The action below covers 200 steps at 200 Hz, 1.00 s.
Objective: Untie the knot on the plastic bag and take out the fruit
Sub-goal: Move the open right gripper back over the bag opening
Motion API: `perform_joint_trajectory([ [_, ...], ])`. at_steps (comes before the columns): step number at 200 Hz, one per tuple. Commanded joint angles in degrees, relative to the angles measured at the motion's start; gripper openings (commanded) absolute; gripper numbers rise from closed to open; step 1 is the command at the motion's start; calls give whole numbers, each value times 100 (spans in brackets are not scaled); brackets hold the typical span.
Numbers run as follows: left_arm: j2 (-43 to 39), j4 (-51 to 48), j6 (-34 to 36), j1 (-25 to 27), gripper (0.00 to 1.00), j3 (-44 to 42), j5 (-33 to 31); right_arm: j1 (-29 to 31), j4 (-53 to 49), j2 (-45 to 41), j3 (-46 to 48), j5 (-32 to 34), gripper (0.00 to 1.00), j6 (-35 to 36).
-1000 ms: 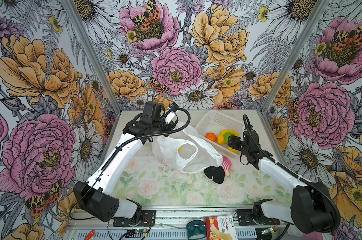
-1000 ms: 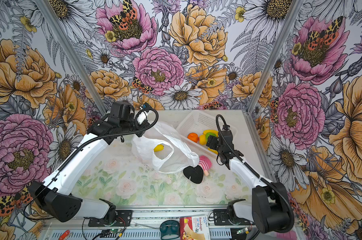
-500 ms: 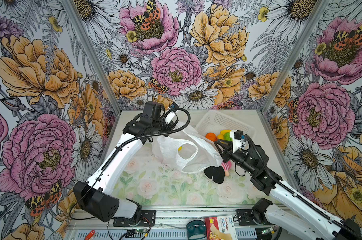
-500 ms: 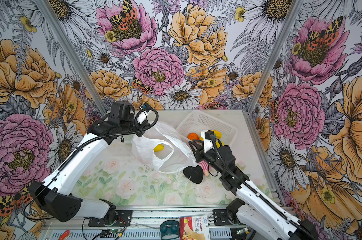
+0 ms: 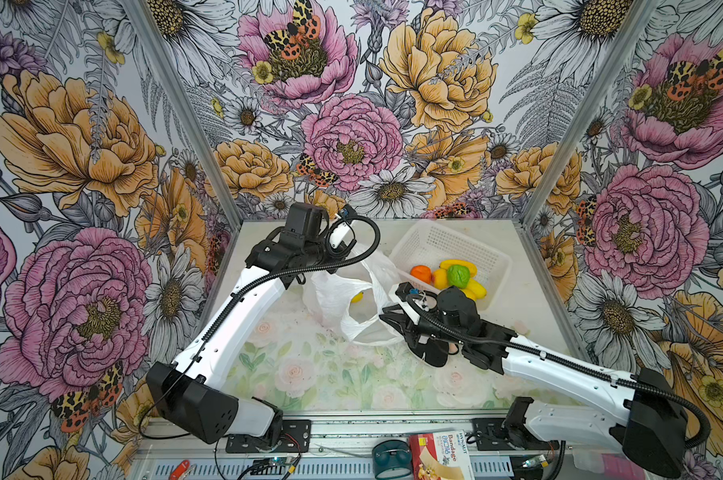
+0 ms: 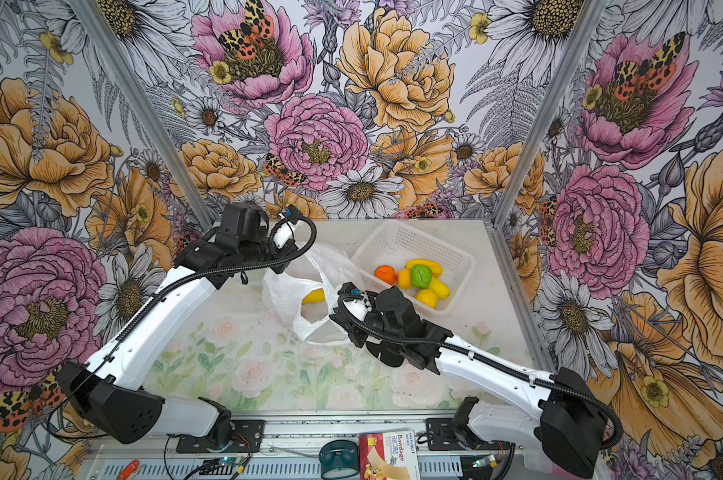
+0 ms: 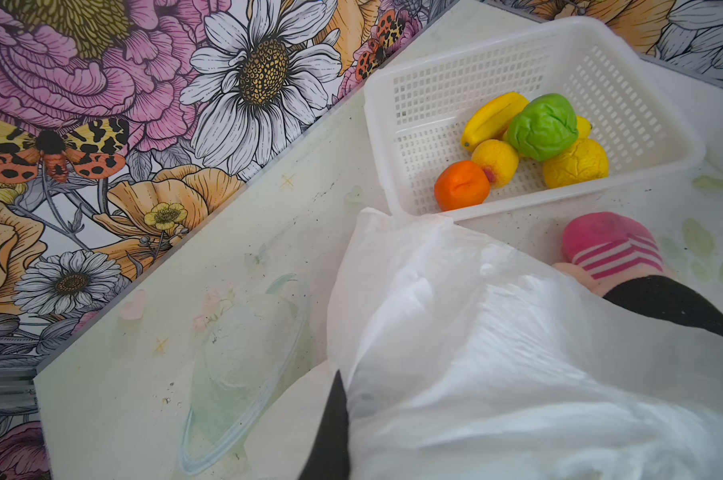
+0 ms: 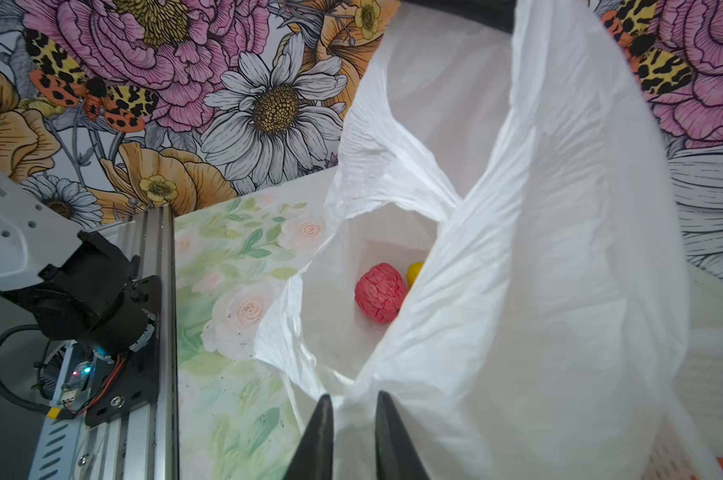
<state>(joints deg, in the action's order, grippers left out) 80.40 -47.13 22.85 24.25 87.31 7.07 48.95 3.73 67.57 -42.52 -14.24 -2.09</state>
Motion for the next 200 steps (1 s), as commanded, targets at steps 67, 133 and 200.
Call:
perform_joint_trajectory([
  [67,55,112,16,14,0,51,-39,201,392,-2056,796,549,44,-52],
  [133,90,99,2,2,0,66,9,1302,1229,-951,1217,684,23,-272],
  [200,11,102,105,132,0,32,-153,1367,2504,280,1551,2578,22,-647],
])
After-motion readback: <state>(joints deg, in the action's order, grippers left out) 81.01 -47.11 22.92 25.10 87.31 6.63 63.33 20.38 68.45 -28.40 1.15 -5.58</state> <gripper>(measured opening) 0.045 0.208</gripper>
